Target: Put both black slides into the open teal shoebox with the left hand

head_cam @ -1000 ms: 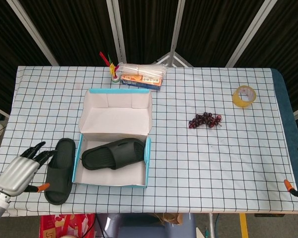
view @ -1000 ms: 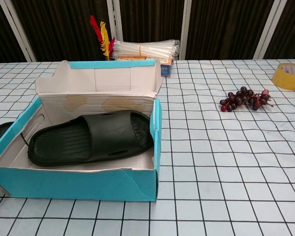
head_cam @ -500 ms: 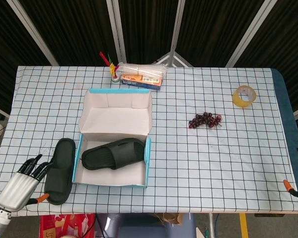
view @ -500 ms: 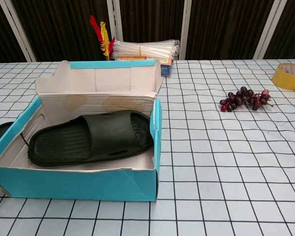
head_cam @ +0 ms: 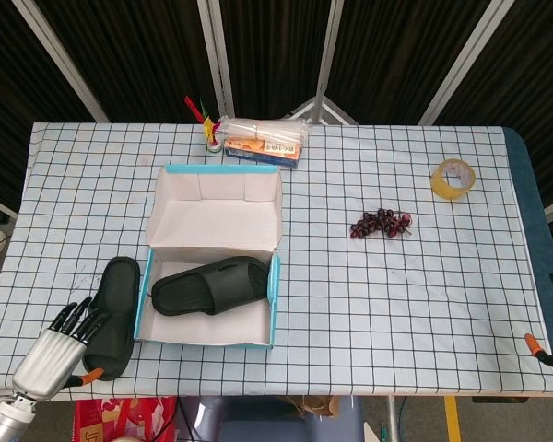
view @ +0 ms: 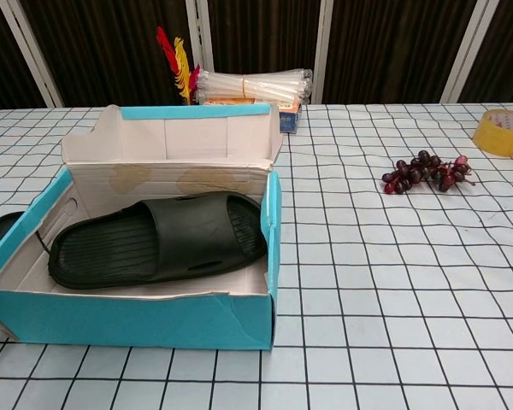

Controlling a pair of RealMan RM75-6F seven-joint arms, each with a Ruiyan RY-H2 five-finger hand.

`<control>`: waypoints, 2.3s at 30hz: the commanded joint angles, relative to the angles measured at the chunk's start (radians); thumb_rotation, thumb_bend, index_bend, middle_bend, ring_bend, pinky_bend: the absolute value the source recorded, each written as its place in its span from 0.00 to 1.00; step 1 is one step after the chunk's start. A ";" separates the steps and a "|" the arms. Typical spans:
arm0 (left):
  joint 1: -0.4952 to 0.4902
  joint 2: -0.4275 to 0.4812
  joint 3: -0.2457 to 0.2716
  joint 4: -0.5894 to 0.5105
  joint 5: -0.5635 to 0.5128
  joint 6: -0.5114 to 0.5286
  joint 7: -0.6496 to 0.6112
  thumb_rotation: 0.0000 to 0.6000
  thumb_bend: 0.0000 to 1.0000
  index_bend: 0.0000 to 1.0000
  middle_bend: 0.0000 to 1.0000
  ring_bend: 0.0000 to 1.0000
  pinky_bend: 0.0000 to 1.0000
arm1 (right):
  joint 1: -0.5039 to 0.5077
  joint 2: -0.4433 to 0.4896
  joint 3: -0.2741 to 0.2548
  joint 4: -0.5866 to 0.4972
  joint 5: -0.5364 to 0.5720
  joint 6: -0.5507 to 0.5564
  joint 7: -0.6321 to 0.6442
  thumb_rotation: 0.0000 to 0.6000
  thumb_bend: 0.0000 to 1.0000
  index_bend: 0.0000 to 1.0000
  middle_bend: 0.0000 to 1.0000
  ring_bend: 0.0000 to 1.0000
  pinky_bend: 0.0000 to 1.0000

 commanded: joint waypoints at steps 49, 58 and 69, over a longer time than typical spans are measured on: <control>-0.008 -0.147 -0.049 0.229 -0.083 -0.076 -0.012 0.64 0.08 0.11 0.19 0.00 0.13 | 0.026 -0.014 -0.009 0.006 0.017 -0.057 -0.010 1.00 0.31 0.03 0.11 0.19 0.13; -0.012 -0.153 -0.048 0.236 -0.083 -0.076 -0.013 0.75 0.16 0.12 0.24 0.00 0.13 | 0.028 -0.016 -0.011 0.005 0.017 -0.059 -0.015 1.00 0.31 0.03 0.11 0.19 0.13; -0.016 -0.157 -0.049 0.250 -0.084 -0.066 -0.035 1.00 0.30 0.29 0.31 0.00 0.13 | 0.030 -0.016 -0.013 0.002 0.016 -0.064 -0.018 1.00 0.31 0.03 0.11 0.19 0.13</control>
